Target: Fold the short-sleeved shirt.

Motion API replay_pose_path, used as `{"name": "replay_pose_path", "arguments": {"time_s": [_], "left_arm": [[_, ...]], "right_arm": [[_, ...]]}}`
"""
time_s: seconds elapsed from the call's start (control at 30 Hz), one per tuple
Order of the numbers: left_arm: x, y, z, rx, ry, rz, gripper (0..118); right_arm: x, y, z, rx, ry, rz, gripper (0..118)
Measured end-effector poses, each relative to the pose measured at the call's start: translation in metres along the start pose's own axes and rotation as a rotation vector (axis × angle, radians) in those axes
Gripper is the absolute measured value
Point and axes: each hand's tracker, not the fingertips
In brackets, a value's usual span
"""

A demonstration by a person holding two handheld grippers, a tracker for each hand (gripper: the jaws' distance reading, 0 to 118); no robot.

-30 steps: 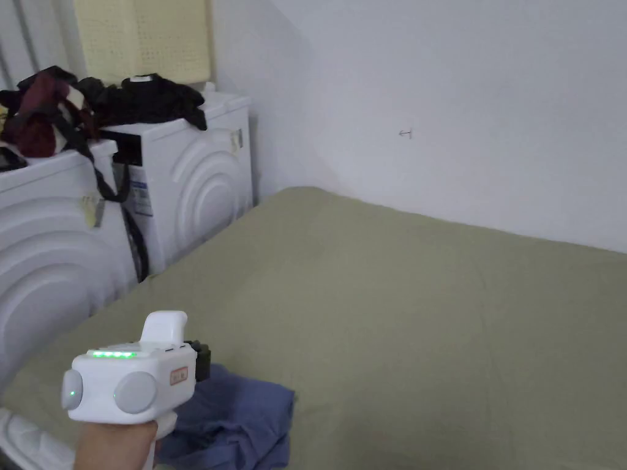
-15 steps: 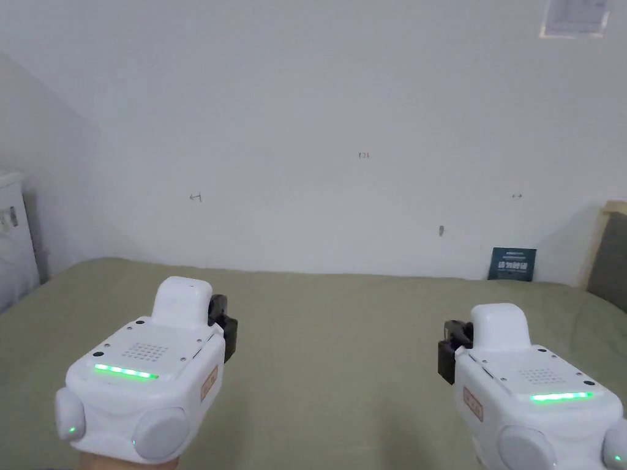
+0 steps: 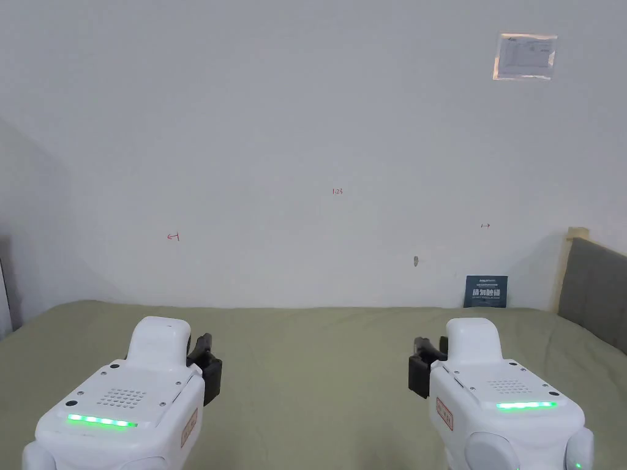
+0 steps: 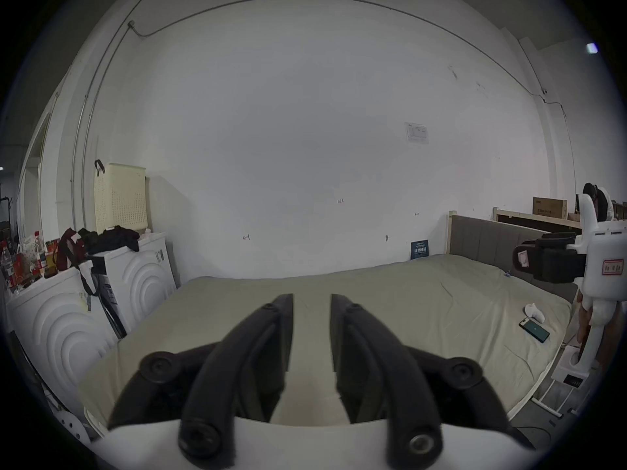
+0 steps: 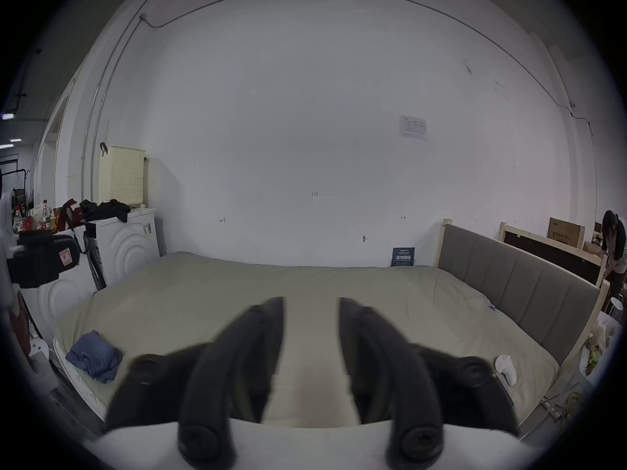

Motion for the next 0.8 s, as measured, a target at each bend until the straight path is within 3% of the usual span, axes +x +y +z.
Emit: {"name": "replay_pose_path", "arguments": {"time_s": [0.03, 0.07, 0.1, 0.13, 0.2, 0.27, 0.4, 0.5, 0.53, 0.7, 0.8], "left_arm": [[-0.001, 0.001, 0.001, 0.004, 0.002, -0.002, 30], [-0.002, 0.003, 0.002, 0.01, 0.004, -0.003, 39], [-0.003, 0.004, 0.002, 0.013, 0.002, -0.002, 50], [-0.002, 0.005, 0.003, 0.017, 0.0, 0.0, 72], [-0.002, 0.005, 0.004, 0.037, 0.008, 0.001, 98], [-0.003, 0.006, 0.007, 0.068, 0.017, 0.008, 113], [-0.008, 0.01, 0.01, 0.073, 0.006, 0.043, 115], [-0.009, 0.01, 0.01, 0.068, 0.005, 0.048, 115], [-0.009, 0.01, 0.01, 0.07, 0.008, 0.048, 115], [-0.01, 0.01, 0.01, 0.064, 0.002, 0.064, 115], [-0.011, 0.01, 0.009, 0.056, -0.008, 0.069, 115]], "right_arm": [[0.001, 0.0, -0.001, -0.009, 0.007, 0.002, 48], [0.001, 0.0, -0.001, -0.014, 0.016, 0.002, 55], [0.0, 0.0, -0.001, -0.013, 0.017, 0.002, 57], [-0.001, -0.001, -0.001, -0.008, 0.014, 0.004, 59], [-0.003, 0.0, 0.0, -0.003, 0.015, 0.011, 74], [-0.004, 0.002, 0.0, 0.0, 0.028, 0.011, 79], [-0.006, 0.004, 0.001, 0.011, 0.029, 0.004, 88], [-0.008, 0.005, 0.002, 0.001, 0.071, -0.029, 114], [-0.009, 0.005, 0.001, 0.0, 0.086, -0.024, 118], [-0.019, 0.005, 0.006, 0.031, 0.11, 0.01, 118], [-0.023, 0.01, 0.005, 0.021, 0.062, 0.017, 118]]}}
